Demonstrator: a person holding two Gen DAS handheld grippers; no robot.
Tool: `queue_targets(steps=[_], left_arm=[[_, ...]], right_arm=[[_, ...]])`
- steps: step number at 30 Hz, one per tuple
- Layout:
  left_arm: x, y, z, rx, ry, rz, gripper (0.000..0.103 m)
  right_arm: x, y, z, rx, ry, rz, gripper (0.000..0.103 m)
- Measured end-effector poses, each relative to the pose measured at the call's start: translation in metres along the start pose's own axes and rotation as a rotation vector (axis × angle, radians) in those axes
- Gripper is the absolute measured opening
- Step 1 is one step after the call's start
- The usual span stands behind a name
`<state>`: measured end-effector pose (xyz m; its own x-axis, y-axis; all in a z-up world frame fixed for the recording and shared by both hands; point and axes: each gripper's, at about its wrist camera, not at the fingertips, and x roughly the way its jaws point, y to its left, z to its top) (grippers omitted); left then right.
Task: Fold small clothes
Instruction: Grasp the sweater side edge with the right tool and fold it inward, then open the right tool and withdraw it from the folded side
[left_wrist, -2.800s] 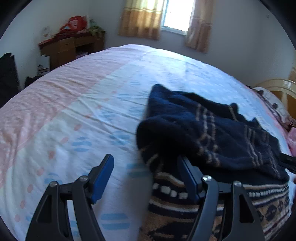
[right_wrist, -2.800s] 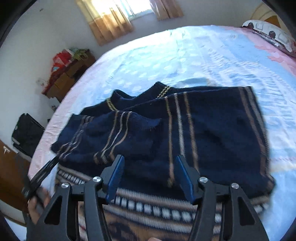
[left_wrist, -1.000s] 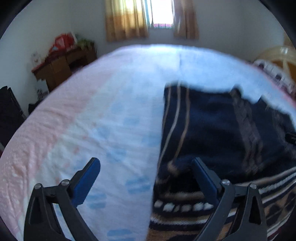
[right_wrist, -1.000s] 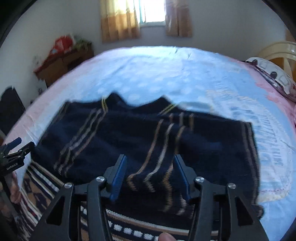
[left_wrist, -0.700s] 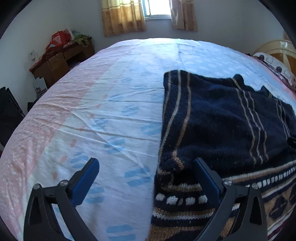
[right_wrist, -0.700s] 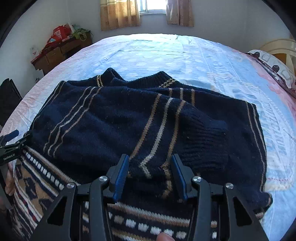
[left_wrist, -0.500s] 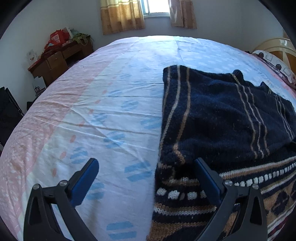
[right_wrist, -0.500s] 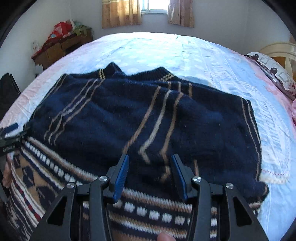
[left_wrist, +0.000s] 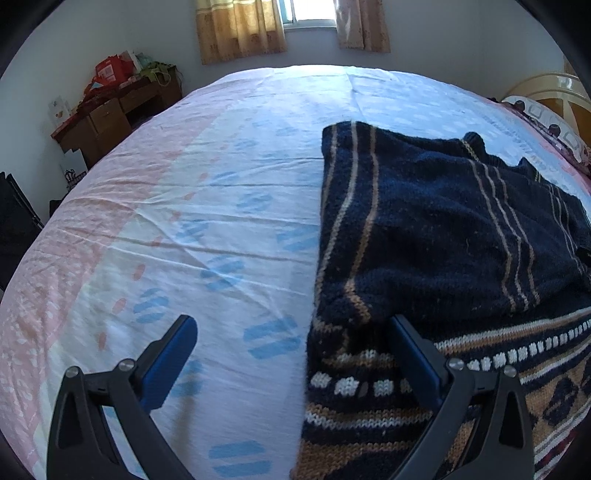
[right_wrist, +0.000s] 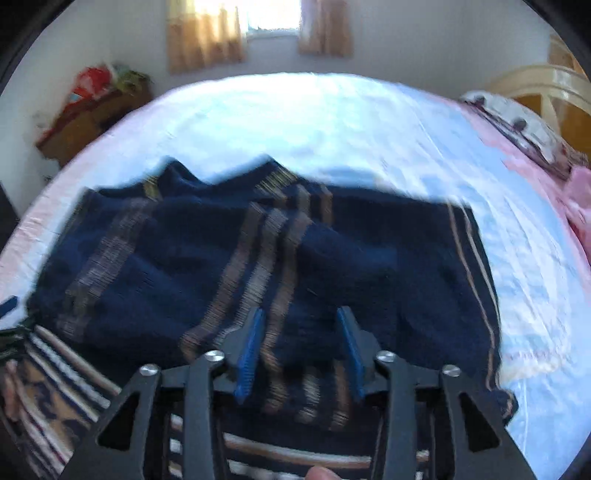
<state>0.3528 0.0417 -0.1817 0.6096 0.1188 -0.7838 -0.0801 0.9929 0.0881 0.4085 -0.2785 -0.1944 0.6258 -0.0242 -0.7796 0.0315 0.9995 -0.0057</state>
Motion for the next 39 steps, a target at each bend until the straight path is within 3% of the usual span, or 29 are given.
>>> queue_targets(steps=[5, 11, 18, 31, 34, 39], left_arm=[[-0.001, 0.0, -0.002, 0.003, 0.002, -0.001, 0.103], [-0.006, 0.004, -0.005, -0.017, 0.014, -0.01, 0.103], [-0.03, 0.019, -0.01, -0.082, -0.026, -0.049, 0.103], [-0.108, 0.007, -0.04, 0.003, -0.115, -0.115, 0.103], [-0.119, 0.003, -0.048, 0.024, -0.127, -0.121, 0.103], [-0.133, 0.003, -0.066, 0.039, -0.121, -0.145, 0.103]], right_arm=[[-0.015, -0.008, -0.012, -0.027, 0.0, -0.013, 0.04], [-0.029, -0.028, -0.029, 0.028, 0.011, 0.01, 0.04], [-0.057, -0.034, -0.047, 0.036, 0.0, 0.021, 0.044], [-0.125, -0.022, -0.098, 0.029, -0.047, 0.1, 0.047], [-0.136, -0.02, -0.111, 0.026, -0.049, 0.106, 0.054], [-0.153, -0.022, -0.134, 0.037, -0.047, 0.118, 0.054]])
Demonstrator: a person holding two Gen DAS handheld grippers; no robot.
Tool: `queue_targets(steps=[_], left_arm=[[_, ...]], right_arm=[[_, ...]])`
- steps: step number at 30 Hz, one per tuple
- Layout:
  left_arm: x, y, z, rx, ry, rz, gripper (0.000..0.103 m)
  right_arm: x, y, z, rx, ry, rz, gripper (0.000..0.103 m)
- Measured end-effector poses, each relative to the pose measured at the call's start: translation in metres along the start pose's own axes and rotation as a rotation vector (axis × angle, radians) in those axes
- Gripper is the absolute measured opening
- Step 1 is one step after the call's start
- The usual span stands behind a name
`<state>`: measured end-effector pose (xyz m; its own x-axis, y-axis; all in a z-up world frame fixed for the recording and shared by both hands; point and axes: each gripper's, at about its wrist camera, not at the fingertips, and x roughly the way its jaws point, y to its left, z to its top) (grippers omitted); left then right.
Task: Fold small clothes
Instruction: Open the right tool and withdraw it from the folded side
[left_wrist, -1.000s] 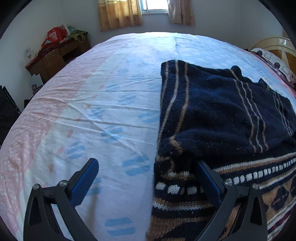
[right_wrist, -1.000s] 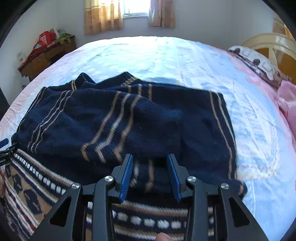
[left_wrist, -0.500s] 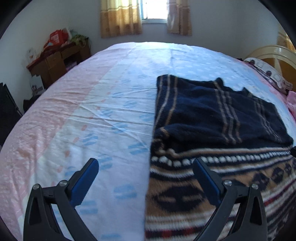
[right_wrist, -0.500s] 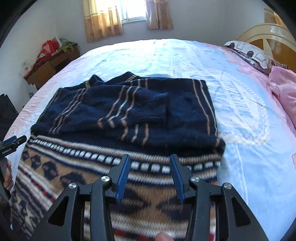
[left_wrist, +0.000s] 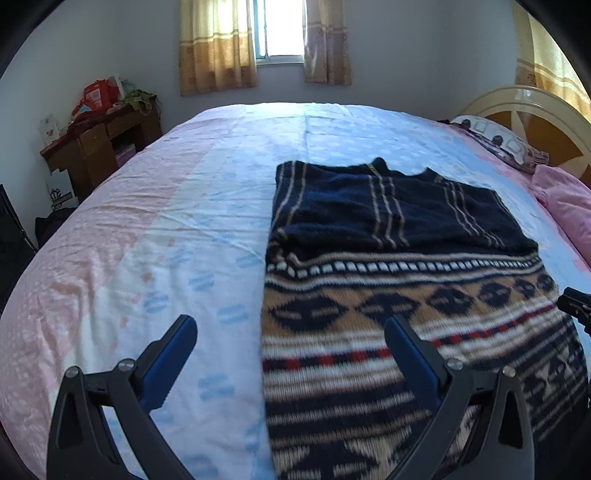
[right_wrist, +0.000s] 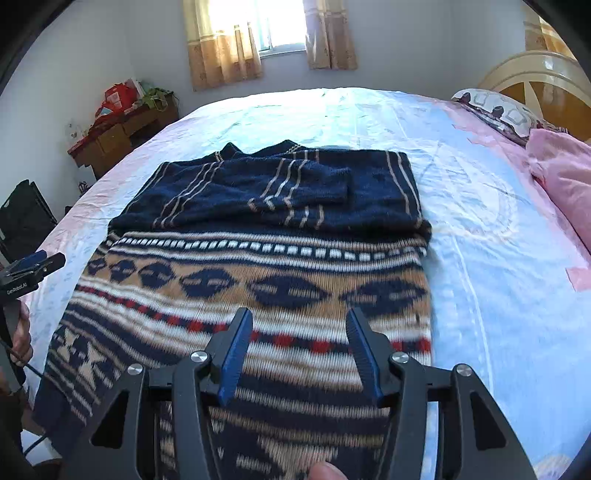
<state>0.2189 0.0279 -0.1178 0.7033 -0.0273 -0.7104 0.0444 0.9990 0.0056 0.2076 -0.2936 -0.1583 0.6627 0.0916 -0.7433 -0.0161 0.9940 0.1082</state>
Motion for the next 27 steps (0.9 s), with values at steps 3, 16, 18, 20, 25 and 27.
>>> queue_targets(steps=[3, 16, 18, 20, 25, 27], left_arm=[[-0.009, -0.001, -0.014, 0.012, 0.009, -0.002, 0.103], [-0.054, -0.005, -0.07, 0.075, 0.042, -0.031, 0.103], [-0.059, -0.004, -0.078, 0.076, 0.053, -0.035, 0.103], [-0.062, 0.001, -0.086, 0.068, 0.068, -0.043, 0.103], [-0.068, 0.009, -0.101, 0.044, 0.097, -0.04, 0.1], [-0.069, 0.011, -0.107, 0.025, 0.118, -0.057, 0.093]], right_arm=[[-0.007, -0.001, -0.016, -0.002, 0.018, -0.01, 0.054], [-0.044, -0.007, -0.073, -0.007, 0.037, -0.025, 0.054], [-0.052, -0.007, -0.079, -0.008, 0.029, -0.024, 0.054], [-0.059, -0.008, -0.086, -0.009, 0.023, -0.029, 0.054], [-0.07, -0.01, -0.103, -0.011, 0.022, -0.041, 0.054], [-0.074, -0.011, -0.109, -0.007, 0.019, -0.044, 0.054]])
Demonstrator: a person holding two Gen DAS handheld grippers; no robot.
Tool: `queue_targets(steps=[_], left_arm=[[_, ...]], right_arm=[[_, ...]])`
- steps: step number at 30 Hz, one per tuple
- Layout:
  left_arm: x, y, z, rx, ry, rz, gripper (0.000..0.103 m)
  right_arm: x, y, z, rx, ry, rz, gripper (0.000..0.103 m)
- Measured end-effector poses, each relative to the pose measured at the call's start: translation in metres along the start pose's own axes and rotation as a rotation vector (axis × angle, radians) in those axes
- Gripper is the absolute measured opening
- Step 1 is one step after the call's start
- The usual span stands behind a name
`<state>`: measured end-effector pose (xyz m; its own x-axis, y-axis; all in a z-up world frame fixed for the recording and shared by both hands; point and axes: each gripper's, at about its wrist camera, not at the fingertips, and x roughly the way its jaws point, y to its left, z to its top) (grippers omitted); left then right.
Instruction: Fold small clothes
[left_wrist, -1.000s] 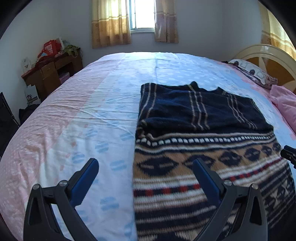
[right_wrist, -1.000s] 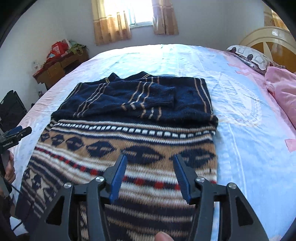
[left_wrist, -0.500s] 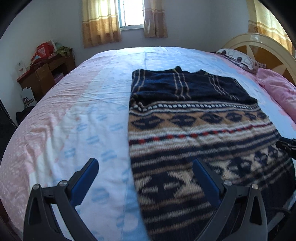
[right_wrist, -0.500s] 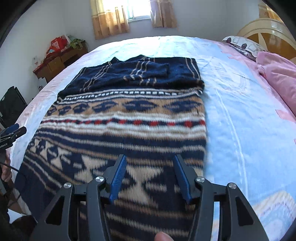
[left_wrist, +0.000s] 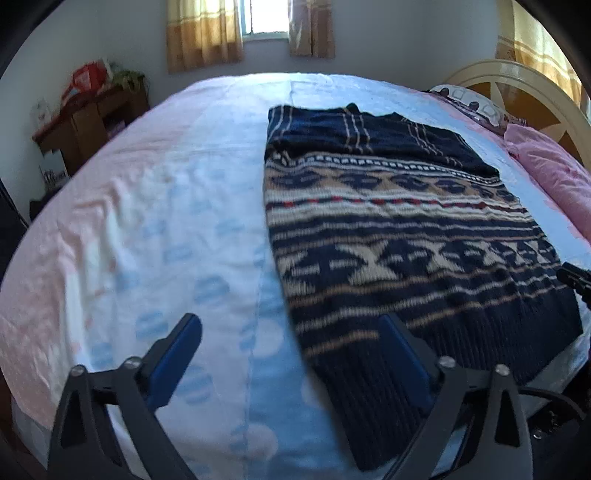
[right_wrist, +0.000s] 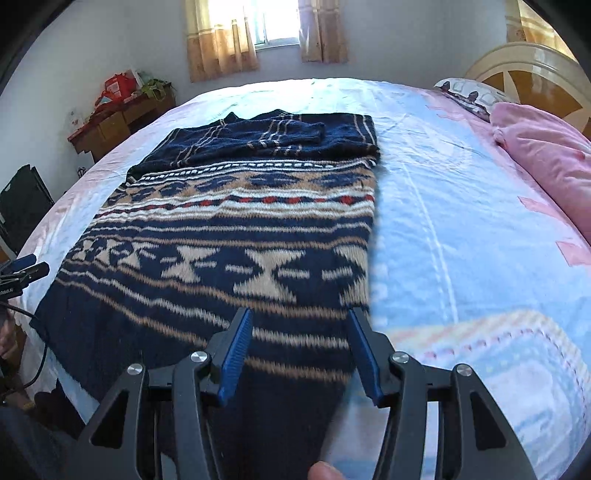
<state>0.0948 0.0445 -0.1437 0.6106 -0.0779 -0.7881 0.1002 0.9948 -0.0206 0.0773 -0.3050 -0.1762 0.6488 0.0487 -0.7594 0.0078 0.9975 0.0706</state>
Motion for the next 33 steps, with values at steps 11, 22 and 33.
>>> queue_targets(steps=[11, 22, 33], left_arm=[[-0.006, -0.019, -0.041, 0.028, 0.069, -0.085, 0.059], [-0.008, -0.023, -0.041, 0.022, 0.063, -0.165, 0.034], [-0.007, -0.015, -0.044, -0.023, 0.056, -0.25, 0.053]], right_arm=[[-0.023, -0.002, -0.034, -0.001, 0.007, 0.006, 0.054], [-0.046, -0.011, -0.055, 0.041, 0.024, 0.043, 0.054], [-0.041, 0.004, -0.058, 0.029, 0.027, 0.101, 0.038]])
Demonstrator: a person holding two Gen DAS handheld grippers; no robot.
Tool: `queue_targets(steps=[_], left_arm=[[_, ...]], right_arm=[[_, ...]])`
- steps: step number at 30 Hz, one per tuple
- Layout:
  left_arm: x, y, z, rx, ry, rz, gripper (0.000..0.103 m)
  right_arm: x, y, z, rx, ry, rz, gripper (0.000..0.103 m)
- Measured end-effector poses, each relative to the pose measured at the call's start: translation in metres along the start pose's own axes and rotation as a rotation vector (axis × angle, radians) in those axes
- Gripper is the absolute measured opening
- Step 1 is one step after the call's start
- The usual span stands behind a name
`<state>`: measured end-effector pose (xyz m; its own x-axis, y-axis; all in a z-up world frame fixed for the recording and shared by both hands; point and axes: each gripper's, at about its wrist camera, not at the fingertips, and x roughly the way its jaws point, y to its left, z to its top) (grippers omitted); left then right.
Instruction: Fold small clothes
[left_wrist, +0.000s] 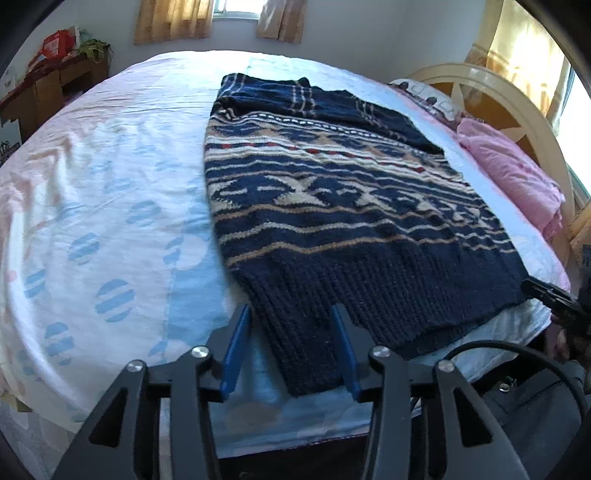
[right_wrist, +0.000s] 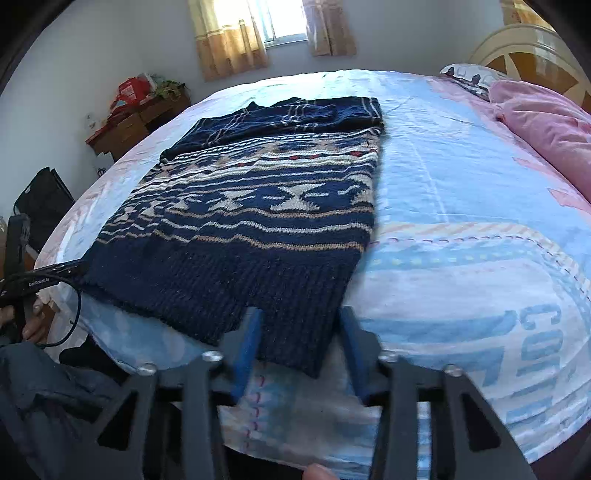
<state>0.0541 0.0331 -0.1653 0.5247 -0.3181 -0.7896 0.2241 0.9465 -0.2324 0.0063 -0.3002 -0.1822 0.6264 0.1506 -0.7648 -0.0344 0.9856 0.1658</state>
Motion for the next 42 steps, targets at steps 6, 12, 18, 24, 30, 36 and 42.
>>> queue_targets(steps=[6, 12, 18, 24, 30, 36, 42], left_arm=[[0.001, -0.011, -0.004, 0.052, 0.012, -0.019, 0.075], [0.003, -0.013, -0.005, 0.091, -0.019, -0.005, 0.04], [-0.014, -0.003, 0.0, 0.044, -0.092, -0.042, 0.009], [-0.044, 0.003, 0.015, 0.0, -0.203, -0.124, 0.009], [-0.042, 0.017, 0.04, -0.081, -0.2, -0.181, 0.009], [-0.046, 0.021, 0.066, -0.108, -0.236, -0.213, 0.009], [-0.046, 0.024, 0.099, -0.115, -0.294, -0.224, 0.009]], right_arm=[[0.001, -0.002, -0.001, 0.027, 0.002, 0.043, 0.035], [0.005, -0.014, -0.003, 0.097, -0.009, 0.106, 0.019], [-0.002, -0.025, -0.001, 0.175, -0.054, 0.224, 0.008], [-0.031, -0.034, 0.013, 0.252, -0.171, 0.34, 0.008], [-0.036, -0.047, 0.037, 0.355, -0.216, 0.424, 0.008], [-0.042, -0.052, 0.064, 0.387, -0.256, 0.45, 0.008], [-0.046, -0.053, 0.1, 0.378, -0.307, 0.444, 0.008]])
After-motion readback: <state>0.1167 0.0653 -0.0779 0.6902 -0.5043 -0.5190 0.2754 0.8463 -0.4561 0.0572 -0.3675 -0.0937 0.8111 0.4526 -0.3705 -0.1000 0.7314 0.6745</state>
